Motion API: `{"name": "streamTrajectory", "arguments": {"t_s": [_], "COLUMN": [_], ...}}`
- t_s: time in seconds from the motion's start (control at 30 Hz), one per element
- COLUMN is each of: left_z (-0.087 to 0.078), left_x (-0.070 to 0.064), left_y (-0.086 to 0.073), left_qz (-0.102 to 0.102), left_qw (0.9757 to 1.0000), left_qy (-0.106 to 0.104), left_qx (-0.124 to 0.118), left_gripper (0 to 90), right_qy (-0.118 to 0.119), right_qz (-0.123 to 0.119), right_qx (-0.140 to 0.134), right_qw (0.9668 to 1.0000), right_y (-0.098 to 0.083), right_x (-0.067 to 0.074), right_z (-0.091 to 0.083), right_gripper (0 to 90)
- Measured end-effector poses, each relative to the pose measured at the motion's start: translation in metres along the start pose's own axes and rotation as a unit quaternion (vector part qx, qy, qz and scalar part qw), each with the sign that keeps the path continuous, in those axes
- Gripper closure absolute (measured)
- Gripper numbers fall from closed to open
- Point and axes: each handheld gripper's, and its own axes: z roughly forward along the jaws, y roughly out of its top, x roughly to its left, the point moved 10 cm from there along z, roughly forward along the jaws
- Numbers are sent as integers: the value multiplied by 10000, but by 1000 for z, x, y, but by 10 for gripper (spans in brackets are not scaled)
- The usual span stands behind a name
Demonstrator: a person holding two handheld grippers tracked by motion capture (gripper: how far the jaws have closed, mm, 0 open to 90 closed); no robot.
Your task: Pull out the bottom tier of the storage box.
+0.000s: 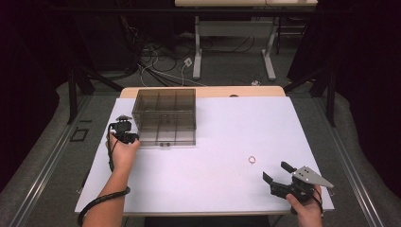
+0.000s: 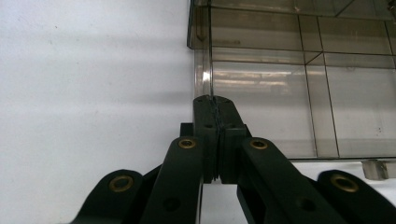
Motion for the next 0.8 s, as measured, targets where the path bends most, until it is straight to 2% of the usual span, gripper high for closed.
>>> {"name": "streamTrajectory", "arguments": {"t_s": [0.13,0.27,0.53,0.73,0.77,0.8], "left_z": [0,1,0,-2,-3,-3], "left_x": [0,0,0,-1,-2,-2], "left_y": [-1,0,0,4,4,5], "left_qz": [-44,-46,-56,-77,-67,-69], "left_qw": [10000,9999,9999,9997,9997,9997], "left_qy": [-51,-52,-79,-108,-127,-131], "left_qx": [-22,-94,-76,-208,-206,-218], "left_gripper": [892,891,885,829,813,809], "right_qy": [-10,14,13,8,-96,-52], "right_qz": [-3,-7,10,1,28,32], "right_qx": [22,-91,-79,-84,-155,-112], "right_qw": [10000,10000,10000,10000,9998,9999], "right_y": [-1,1,1,1,2,1], "right_x": [0,0,1,0,-1,0], "right_z": [0,2,2,2,3,3], "right_gripper": [147,147,147,147,147,147]}}
